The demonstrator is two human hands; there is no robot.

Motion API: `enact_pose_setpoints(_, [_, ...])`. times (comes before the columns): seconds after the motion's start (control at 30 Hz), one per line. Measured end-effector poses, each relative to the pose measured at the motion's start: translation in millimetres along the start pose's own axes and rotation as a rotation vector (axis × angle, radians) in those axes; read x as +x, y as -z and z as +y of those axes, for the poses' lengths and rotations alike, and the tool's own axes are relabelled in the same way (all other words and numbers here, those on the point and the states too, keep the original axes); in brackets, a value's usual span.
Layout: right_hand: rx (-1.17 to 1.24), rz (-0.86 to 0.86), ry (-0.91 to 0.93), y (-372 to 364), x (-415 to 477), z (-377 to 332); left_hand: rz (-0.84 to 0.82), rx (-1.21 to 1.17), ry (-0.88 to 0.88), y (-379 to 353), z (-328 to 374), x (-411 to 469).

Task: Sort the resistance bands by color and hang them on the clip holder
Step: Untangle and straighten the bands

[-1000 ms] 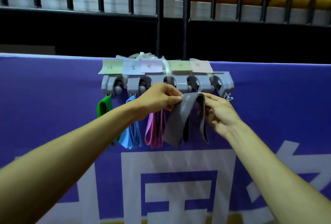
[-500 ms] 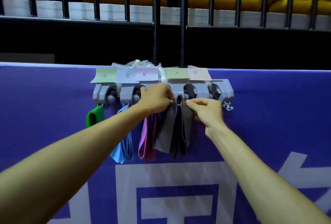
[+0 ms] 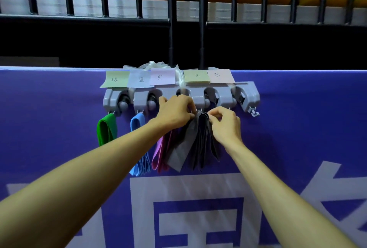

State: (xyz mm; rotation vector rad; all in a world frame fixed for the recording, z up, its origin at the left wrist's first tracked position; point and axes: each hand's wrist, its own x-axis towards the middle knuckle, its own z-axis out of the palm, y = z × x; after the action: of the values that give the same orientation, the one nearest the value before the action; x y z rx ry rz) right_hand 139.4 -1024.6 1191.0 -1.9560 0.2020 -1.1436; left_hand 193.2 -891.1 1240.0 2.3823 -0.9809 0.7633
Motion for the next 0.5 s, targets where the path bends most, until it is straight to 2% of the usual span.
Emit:
enact_pose_setpoints(0.27, [0.162,-0.030,-0.100,-10,1,16,-0.072,-0.062,0.009,2,-4,-1])
enact_pose_setpoints(0.5, [0.360,-0.095,-0.253,-17,1,20,0.013,-0.040,-0.028,-3,-4,-4])
